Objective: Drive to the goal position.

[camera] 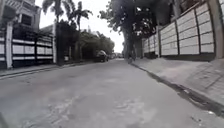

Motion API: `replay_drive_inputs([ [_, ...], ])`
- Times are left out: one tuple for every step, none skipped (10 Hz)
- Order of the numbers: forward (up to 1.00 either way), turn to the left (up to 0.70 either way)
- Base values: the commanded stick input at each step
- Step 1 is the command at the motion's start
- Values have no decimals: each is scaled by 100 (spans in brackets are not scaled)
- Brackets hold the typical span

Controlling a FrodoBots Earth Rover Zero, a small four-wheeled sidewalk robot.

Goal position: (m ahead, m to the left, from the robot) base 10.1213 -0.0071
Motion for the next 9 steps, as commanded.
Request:
replay_drive_inputs([
  [100, -5],
  [100, 0],
  [100, 0],
  [100, 0],
  [100, 0],
  [100, 0],
  [100, 0],
  [100, 0],
  [100, 0],
])
